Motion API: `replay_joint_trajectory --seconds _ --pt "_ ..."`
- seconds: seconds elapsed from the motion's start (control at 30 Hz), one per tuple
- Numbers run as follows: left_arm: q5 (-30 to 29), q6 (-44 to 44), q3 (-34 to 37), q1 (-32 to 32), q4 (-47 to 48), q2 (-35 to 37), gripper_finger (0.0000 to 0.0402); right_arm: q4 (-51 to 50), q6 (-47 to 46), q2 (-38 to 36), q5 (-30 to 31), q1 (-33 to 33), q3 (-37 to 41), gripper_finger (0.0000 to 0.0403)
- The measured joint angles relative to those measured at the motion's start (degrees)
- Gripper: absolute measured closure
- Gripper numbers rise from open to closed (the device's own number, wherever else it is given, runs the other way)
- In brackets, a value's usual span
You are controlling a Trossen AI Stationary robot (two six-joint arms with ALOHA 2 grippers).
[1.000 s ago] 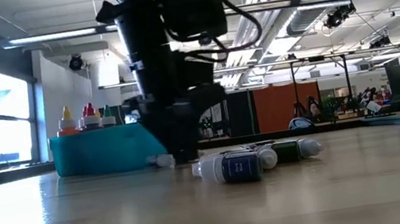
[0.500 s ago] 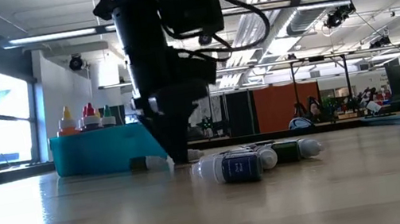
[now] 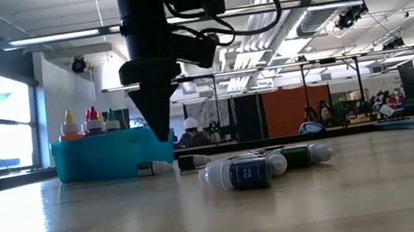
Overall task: Pick & Place food coloring
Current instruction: Put the small dark green food coloring bottle into the blue bin
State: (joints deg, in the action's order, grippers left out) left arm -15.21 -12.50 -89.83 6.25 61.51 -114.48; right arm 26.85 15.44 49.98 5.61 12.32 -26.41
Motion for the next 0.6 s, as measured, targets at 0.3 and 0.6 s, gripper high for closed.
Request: replay_joint_trajectory --seconds 0.3,0.6 --pt "-0.8 6.9 2.7 -1.0 -2.1 0.0 0.0211 0.0 0.0 0.0 0.0 0.0 0.0 0.0401" --pt "-0.3 17.6 2.9 -0.6 -2.9 0.0 0.0211 0.0 0.0 0.0 0.0 0.0 0.0 0.0398"
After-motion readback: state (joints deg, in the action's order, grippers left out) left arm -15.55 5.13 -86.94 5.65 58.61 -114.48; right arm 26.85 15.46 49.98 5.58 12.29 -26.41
